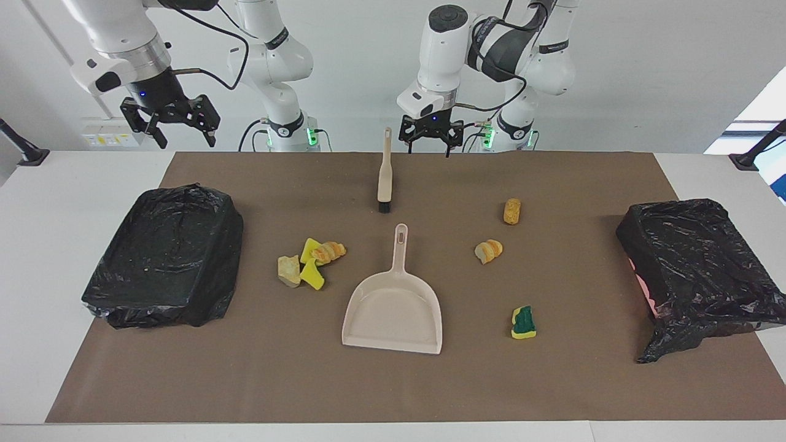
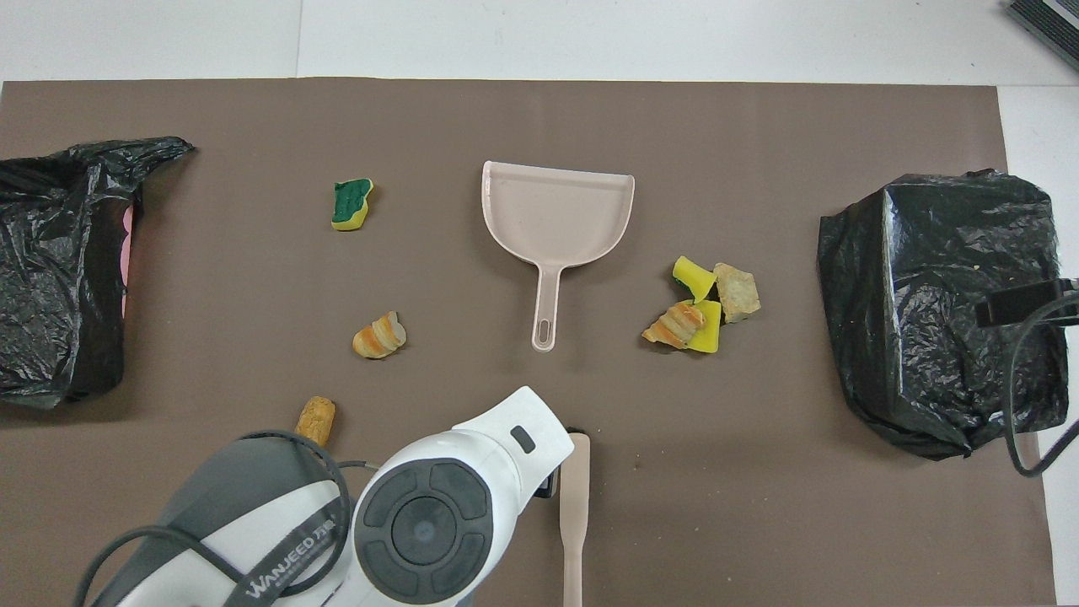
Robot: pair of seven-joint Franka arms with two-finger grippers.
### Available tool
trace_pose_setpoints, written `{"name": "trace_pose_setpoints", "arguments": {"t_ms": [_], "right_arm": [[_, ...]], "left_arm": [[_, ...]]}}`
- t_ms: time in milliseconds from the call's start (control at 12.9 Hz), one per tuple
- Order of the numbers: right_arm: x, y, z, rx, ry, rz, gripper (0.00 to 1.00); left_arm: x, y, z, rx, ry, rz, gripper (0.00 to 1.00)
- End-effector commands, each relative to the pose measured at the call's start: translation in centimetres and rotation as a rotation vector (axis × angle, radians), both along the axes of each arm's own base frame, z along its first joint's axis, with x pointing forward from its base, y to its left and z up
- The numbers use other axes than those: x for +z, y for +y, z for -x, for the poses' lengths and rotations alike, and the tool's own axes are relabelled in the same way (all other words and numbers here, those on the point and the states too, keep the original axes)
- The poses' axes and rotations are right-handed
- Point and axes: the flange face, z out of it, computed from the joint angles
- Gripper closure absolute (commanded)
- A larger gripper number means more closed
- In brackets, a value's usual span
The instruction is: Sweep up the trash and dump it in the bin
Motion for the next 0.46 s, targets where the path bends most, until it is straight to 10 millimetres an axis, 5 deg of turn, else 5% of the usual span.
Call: {"name": "trace_pose_setpoints", "arguments": {"t_ms": [0,387], "right_arm": [[0.2,-0.2,-0.1,0.005,-0.011,-0.022,0.0],[0.1,0.1,0.5,0.027,0.023,-0.023,0.0]], "left_arm": [[-3.5,-2.4,3.5,0.005,0.011,0.006,0.0],[-7.8,-5.1,9.0,-0.023,0.012,0.001,0.0]]}}
